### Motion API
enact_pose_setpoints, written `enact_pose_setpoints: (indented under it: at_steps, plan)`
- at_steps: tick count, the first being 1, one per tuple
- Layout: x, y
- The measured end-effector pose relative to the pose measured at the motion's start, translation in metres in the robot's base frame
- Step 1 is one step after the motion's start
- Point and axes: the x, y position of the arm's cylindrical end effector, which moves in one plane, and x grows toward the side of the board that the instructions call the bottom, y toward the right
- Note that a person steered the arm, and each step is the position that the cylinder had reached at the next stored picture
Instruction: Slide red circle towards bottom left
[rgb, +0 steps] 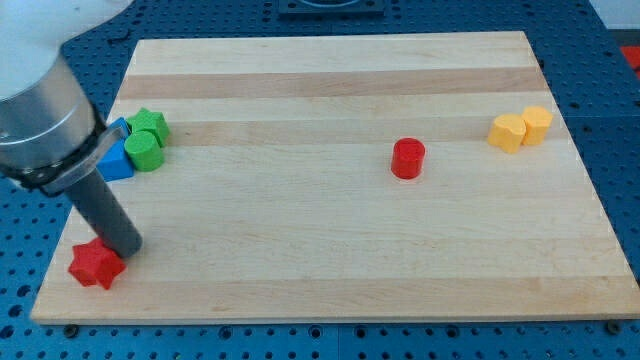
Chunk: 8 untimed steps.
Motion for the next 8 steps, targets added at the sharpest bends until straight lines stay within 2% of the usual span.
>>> enact_pose_setpoints:
  at_steps: [1,4,5,6,8]
  plan:
    - [-0.002,0.036]
    - [-0.049,0.349]
    - [-0.084,0.415]
    - [-0.109,0.418]
    - [-0.11,0.352]
